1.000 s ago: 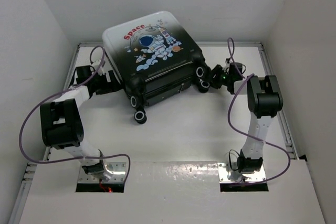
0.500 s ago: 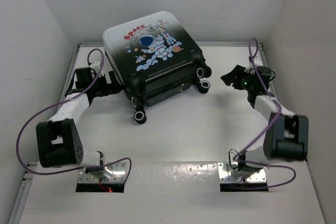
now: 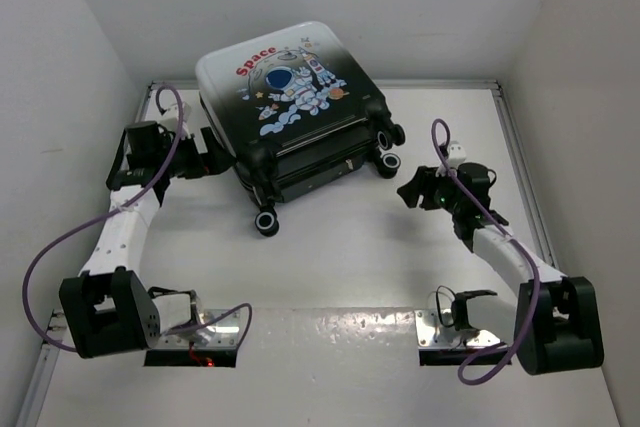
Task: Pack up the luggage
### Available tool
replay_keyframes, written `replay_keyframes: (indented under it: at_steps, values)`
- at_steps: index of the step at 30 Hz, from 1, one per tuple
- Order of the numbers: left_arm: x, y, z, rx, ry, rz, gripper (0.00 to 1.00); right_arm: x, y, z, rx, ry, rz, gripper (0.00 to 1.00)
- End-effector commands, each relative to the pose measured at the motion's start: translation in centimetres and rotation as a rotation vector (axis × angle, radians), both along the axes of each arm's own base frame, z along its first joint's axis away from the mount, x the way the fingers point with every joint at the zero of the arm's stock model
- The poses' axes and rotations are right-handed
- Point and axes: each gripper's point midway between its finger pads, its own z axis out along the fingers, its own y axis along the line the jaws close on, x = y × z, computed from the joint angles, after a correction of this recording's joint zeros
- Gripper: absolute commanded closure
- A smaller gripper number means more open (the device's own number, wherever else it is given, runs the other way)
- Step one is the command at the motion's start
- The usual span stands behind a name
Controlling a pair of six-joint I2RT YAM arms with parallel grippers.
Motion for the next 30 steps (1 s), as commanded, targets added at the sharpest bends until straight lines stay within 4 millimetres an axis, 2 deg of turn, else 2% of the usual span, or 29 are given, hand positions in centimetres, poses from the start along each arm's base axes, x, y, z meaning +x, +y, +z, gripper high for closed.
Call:
replay_keyframes:
  at_steps: [1,2,3,4,5,7,8,11,12,13,14,16,17,18,20,21,22,23,24,25,26,27,29,30]
  values:
    - [-2.1,-2.2,1.5,-0.092,-0.024,-0.072,0.0,0.7,-0.3,0.8,0.047,-0.015,-0.074,0.43]
    - [-2.1,-2.4,1.5,-0.066,-0.037,-0.061,0.0,0.4,-0.1,0.5,0.046,-0.033,-0.065,0.43]
    - [-2.3,-2.4,1.3,-0.045,-0.046,-0.056,0.0,0.9,0.1,1.2,0.031,-0.1,-0.061,0.43]
    - [-2.5,-2.4,2.2,-0.022,-0.083,-0.053,0.0,1.7,-0.3,2.2,-0.011,-0.178,-0.079,0.24]
    - [-2.7,-2.5,2.0,0.002,-0.088,-0.047,0.0,2.4,0.7,3.5,-0.032,-0.228,-0.051,0.16]
    - [-2.9,-2.6,1.9,0.029,-0.1,-0.046,0.0,3.9,1.7,4.6,-0.115,-0.265,-0.014,0.0]
    - [-2.9,-2.6,1.9,0.029,-0.1,-0.046,0.0,4.8,2.4,6.4,-0.112,-0.281,0.014,0.0]
    - [-2.8,-2.7,1.6,0.041,-0.095,-0.051,0.0,6.0,3.3,6.3,-0.217,-0.249,0.083,0.0]
    - [-2.8,-2.7,1.6,0.041,-0.095,-0.051,0.0,6.8,3.6,7.6,-0.244,-0.276,0.096,0.0]
    - [-2.7,-2.6,1.5,0.046,-0.094,-0.043,0.0,7.0,3.6,7.2,-0.278,-0.266,0.111,0.0]
    - [-2.6,-2.5,1.3,0.052,-0.089,-0.047,0.0,7.8,3.6,8.0,-0.309,-0.259,0.105,0.0]
    - [-2.6,-2.3,1.2,0.065,-0.092,-0.042,0.0,8.8,3.5,8.1,-0.385,-0.248,0.096,0.0]
    - [-2.4,-2.2,0.9,0.07,-0.082,-0.033,0.0,9.0,3.3,7.1,-0.397,-0.222,0.092,0.0]
    - [-2.4,-2.2,0.9,0.07,-0.082,-0.033,0.0,9.9,3.5,8.7,-0.419,-0.257,0.098,0.0]
    - [-1.9,-2.1,1.0,0.07,-0.076,-0.034,0.0,10.5,3.5,8.4,-0.448,-0.24,0.107,0.0]
    - [-1.8,-2.1,0.7,0.076,-0.071,-0.038,0.0,11.8,3.8,8.6,-0.449,-0.22,0.123,0.0]
    - [-1.3,-2.1,1.0,0.076,-0.072,-0.038,0.0,12.3,4.0,6.3,-0.464,-0.157,0.152,0.0]
    - [-1.2,-2.1,0.7,0.075,-0.062,-0.038,0.0,12.2,3.8,6.4,-0.469,-0.143,0.152,0.0]
    - [-1.0,-2.0,1.2,0.086,-0.08,-0.044,0.0,13.4,4.2,7.0,-0.463,-0.153,0.186,0.0]
    - [-0.7,-2.0,1.4,0.086,-0.08,-0.044,0.0,13.8,4.2,5.9,-0.468,-0.119,0.199,0.03]
    - [-0.8,-2.0,1.2,0.085,-0.071,-0.044,0.0,14.0,4.0,5.9,-0.471,-0.095,0.204,0.06]
    - [-0.6,-2.0,1.3,0.093,-0.075,-0.048,0.0,14.6,4.2,5.8,-0.458,-0.092,0.228,0.16]
    - [-0.6,-2.0,1.3,0.093,-0.075,-0.048,0.0,14.8,4.0,5.6,-0.462,-0.081,0.249,0.3]
    - [-0.5,-1.8,1.3,0.098,-0.074,-0.041,0.0,14.7,4.2,5.6,-0.46,-0.079,0.262,0.48]
